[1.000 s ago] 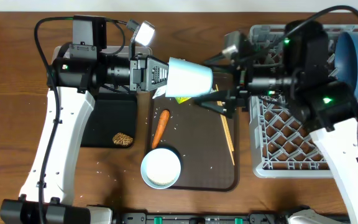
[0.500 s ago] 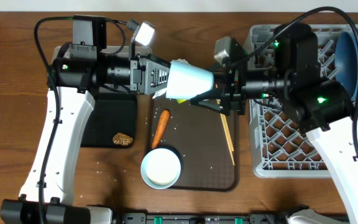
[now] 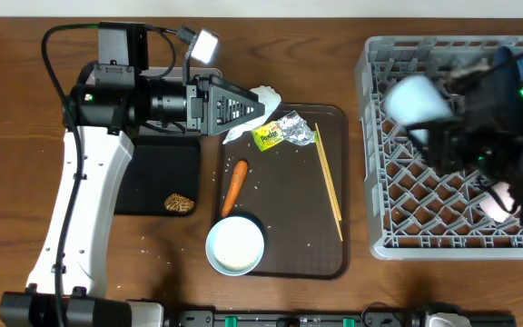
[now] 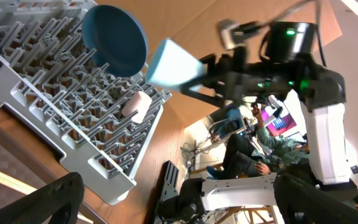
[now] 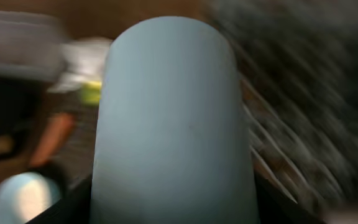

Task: Sort waste into correct bins and load items into the dishwasher rack
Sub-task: 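Hand the blue cup to the right gripper and place it in the rack, then grasp the foil and yellow wrapper on the brown tray with left gripper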

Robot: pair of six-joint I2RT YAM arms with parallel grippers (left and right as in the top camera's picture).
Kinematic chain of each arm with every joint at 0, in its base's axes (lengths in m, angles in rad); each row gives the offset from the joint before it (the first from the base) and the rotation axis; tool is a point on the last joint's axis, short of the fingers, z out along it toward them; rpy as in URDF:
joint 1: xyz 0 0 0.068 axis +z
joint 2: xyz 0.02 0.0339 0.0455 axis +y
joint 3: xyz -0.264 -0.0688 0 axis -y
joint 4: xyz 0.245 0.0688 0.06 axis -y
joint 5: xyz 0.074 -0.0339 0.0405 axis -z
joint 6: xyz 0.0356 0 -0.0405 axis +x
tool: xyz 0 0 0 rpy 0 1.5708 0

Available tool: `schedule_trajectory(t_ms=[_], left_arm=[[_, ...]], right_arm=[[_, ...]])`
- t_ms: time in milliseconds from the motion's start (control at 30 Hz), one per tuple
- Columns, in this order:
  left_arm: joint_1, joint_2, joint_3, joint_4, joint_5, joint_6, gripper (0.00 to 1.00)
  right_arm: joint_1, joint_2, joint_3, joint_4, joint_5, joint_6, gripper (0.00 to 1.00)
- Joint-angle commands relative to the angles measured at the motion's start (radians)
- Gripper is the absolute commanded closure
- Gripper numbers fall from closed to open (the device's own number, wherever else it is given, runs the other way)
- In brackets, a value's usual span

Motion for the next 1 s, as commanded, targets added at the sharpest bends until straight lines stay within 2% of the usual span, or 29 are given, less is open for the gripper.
schedule_trajectory(t_ms=[0, 100, 200, 500, 700, 767, 800, 833, 900, 967], left_arm=[[0.005, -0.008, 0.0, 0.002, 0.005, 0.005, 0.02], [0.005, -0.008, 0.0, 0.002, 0.005, 0.005, 0.02], [0.005, -0.008, 0.0, 0.002, 0.005, 0.005, 0.02], [0.005, -0.008, 0.0, 0.002, 0.005, 0.005, 0.02], [0.005, -0.008, 0.0, 0.002, 0.005, 0.005, 0.02], [0.005, -0.008, 0.0, 0.002, 0.005, 0.005, 0.02], [0.005, -0.008, 0.0, 0.002, 0.005, 0.005, 0.02], [0.005, -0.008, 0.0, 0.001, 0.005, 0.005, 0.02], [0.005, -0.008, 0.0, 0.002, 0.005, 0.005, 0.02], [0.005, -0.008, 0.0, 0.002, 0.005, 0.005, 0.02]], right_arm=[[-0.083, 0.034, 0.003, -0.071, 0.285, 0.132, 0.5], [-0.133, 0.08, -0.001, -0.148, 0.382, 0.219, 0.5], [-0.166, 0.137, -0.014, -0.197, 0.4, 0.255, 0.5], [-0.195, 0.354, -0.034, -0.301, 0.396, 0.257, 0.49], [-0.195, 0.439, -0.034, -0.302, 0.347, 0.256, 0.48], [-0.195, 0.452, -0.034, -0.315, 0.347, 0.253, 0.41], [-0.195, 0.454, -0.034, -0.319, 0.351, 0.253, 0.33], [-0.195, 0.454, -0.034, -0.317, 0.352, 0.253, 0.18], [-0.195, 0.449, -0.031, -0.298, 0.351, 0.253, 0.01], [-0.195, 0.442, -0.02, -0.286, 0.337, 0.254, 0.01]])
